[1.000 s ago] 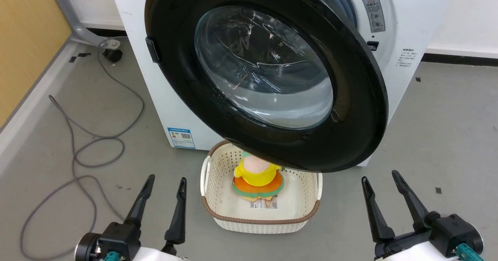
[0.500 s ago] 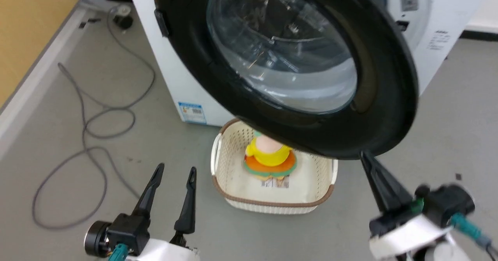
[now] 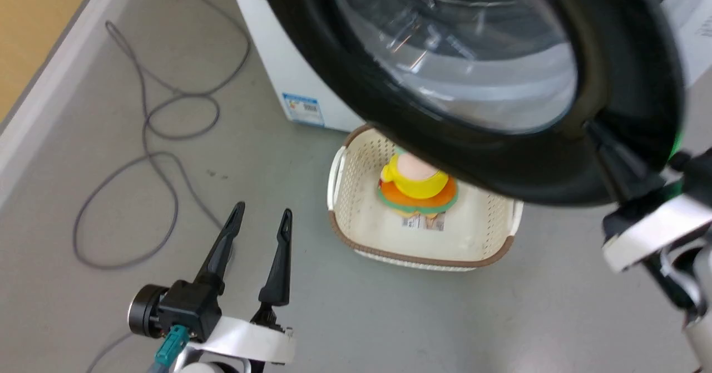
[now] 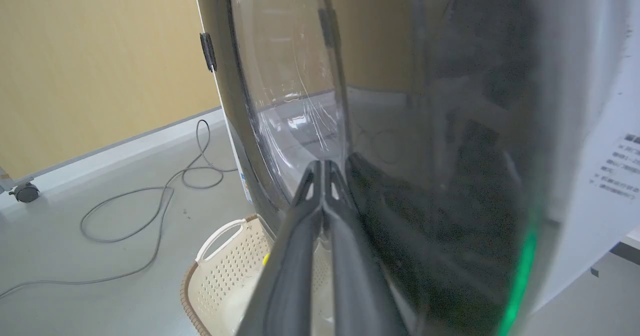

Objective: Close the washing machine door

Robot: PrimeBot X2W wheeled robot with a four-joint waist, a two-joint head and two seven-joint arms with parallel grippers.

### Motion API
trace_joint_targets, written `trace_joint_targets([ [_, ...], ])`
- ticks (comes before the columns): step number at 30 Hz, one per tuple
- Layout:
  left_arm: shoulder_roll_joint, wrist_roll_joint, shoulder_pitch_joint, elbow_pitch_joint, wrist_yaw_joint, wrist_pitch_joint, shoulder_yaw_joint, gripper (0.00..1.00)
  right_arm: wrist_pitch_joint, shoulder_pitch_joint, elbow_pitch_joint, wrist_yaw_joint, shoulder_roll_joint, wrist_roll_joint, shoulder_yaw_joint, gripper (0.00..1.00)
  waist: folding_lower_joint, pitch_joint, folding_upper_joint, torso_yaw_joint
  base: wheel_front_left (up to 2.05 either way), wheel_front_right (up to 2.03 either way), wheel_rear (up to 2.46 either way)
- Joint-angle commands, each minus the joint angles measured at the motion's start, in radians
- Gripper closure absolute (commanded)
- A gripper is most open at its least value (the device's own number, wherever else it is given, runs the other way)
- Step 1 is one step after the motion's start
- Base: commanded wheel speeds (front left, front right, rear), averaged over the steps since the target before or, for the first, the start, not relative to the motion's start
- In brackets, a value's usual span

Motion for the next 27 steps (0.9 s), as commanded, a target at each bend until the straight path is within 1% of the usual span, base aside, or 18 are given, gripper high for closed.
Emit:
trace_joint_targets([
  [1,-0.007,0.009,-0.024,-0.006,-0.008,-0.004,0.0,0.0,0.007,-0.046,0.021,-0.001,-0.025,0.026,-0.011,1.0,0.0,0.03,0.0,0.019,0.0,0.0,0.0],
  [6,-0.013,0.01,-0.047,-0.018,-0.01,-0.004,-0.005,0.0,0.027,-0.144,0.082,-0.001,-0.072,0.071,-0.026,1.0,0.0,0.072,0.0,0.039,0.0,0.0,0.0],
  [11,-0.016,0.008,-0.069,-0.024,-0.01,-0.004,-0.014,0.0,0.07,-0.267,0.17,-0.001,-0.101,0.106,-0.048,1.0,0.0,0.109,0.0,0.054,0.0,0.0,0.0],
  [12,-0.016,0.008,-0.069,-0.024,-0.01,-0.004,-0.014,0.0,0.07,-0.267,0.17,-0.001,-0.101,0.106,-0.048,1.0,0.0,0.109,0.0,0.054,0.0,0.0,0.0],
  [18,-0.018,0.01,-0.091,-0.021,-0.005,-0.004,-0.033,0.0,0.118,-0.416,0.291,-0.001,-0.123,0.138,-0.073,1.0,0.0,0.136,0.0,0.071,0.0,0.0,0.0],
  [19,-0.018,0.0,-0.1,-0.021,0.001,-0.004,-0.043,0.0,0.131,-0.475,0.349,-0.001,-0.137,0.136,-0.08,1.0,0.0,0.144,0.0,0.08,0.0,0.0,0.0],
  [23,-0.018,-0.01,-0.107,-0.02,0.011,-0.004,-0.054,0.0,0.129,-0.531,0.415,-0.001,-0.145,0.135,-0.095,1.0,0.0,0.15,0.0,0.09,0.0,0.0,0.0],
  [27,-0.018,-0.015,-0.107,-0.017,0.02,-0.004,-0.055,0.0,0.107,-0.548,0.461,-0.001,-0.144,0.137,-0.089,1.0,0.0,0.141,0.0,0.09,0.0,0.0,0.0],
])
